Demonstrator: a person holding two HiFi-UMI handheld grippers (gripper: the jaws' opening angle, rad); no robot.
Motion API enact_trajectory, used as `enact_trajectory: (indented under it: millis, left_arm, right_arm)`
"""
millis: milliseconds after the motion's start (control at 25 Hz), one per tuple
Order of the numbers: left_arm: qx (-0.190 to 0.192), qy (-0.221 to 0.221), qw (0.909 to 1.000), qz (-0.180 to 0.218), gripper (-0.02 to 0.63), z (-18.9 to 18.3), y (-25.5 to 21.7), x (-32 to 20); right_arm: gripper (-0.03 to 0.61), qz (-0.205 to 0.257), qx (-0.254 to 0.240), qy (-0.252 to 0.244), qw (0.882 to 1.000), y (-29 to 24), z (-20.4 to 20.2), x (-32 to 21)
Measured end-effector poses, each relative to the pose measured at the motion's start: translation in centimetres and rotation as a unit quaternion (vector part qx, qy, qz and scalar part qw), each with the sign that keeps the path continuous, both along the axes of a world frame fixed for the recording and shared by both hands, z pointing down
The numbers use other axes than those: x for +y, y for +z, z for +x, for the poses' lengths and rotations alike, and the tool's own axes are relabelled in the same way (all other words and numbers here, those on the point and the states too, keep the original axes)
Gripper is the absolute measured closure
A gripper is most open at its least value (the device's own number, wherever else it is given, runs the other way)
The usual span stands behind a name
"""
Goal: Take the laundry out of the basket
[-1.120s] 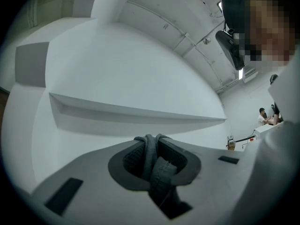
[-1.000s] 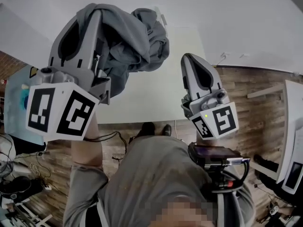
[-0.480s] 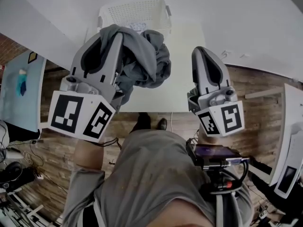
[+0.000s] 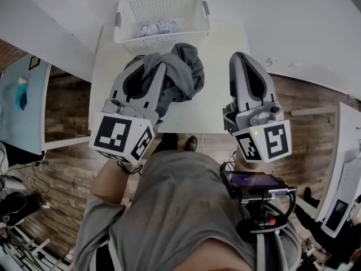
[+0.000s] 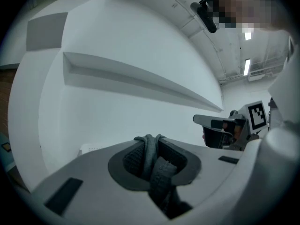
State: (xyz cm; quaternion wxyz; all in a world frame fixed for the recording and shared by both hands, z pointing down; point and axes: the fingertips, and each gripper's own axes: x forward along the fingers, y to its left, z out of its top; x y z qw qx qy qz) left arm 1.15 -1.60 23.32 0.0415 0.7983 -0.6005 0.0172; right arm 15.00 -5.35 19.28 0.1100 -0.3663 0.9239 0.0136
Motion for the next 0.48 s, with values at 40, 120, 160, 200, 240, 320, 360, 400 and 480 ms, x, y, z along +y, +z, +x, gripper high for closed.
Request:
enact_trajectory:
  millis: [40, 120, 160, 200, 240, 320, 360, 400, 480]
  left_arm:
    - [0.000, 0.000, 1.0000, -0.005, 0.552, -0.1, 0.9, -0.3]
    - [0.002, 0.000, 0.9999, -0.015, 0.551, -0.2, 2.8, -1.1]
    - [0.004, 0.001, 0.9998, -0.020, 0.551, -0.3, 3.8, -1.5]
    - [0.005, 0.003, 0.9997, -0.025, 0.551, -0.3, 4.6, -1.9]
    - [0.006, 0.004, 0.9995, -0.030, 0.551, -0.5, 5.2, -2.2]
    - [0.006, 0.007, 0.9993, -0.036, 0.551, -0.8, 6.1, -2.7]
    - [0.004, 0.008, 0.9992, -0.039, 0.551, -0.9, 6.6, -3.0]
    - [0.002, 0.008, 0.9991, -0.042, 0.551, -1.1, 7.1, -3.3]
    - [0.002, 0.008, 0.9989, -0.047, 0.551, -1.5, 8.3, -4.1]
  right_arm:
    - [0.571, -0.002, 0.002, -0.001, 1.000, 0.3, -0.3, -0.3]
    - [0.571, -0.008, 0.007, -0.004, 1.000, 1.1, -0.9, -1.0]
    - [0.571, -0.012, 0.009, -0.006, 1.000, 1.5, -1.3, -1.4]
    - [0.571, -0.014, 0.012, -0.009, 1.000, 1.8, -1.7, -1.7]
    - [0.571, -0.016, 0.014, -0.011, 1.000, 1.9, -2.2, -2.0]
    - [0.571, -0.020, 0.017, -0.014, 1.000, 2.0, -3.0, -2.3]
    - [0.571, -0.022, 0.019, -0.016, 0.999, 2.0, -3.4, -2.5]
    - [0.571, -0.024, 0.021, -0.017, 0.999, 2.2, -3.8, -2.8]
    - [0.571, -0.028, 0.025, -0.020, 0.999, 2.6, -4.5, -3.3]
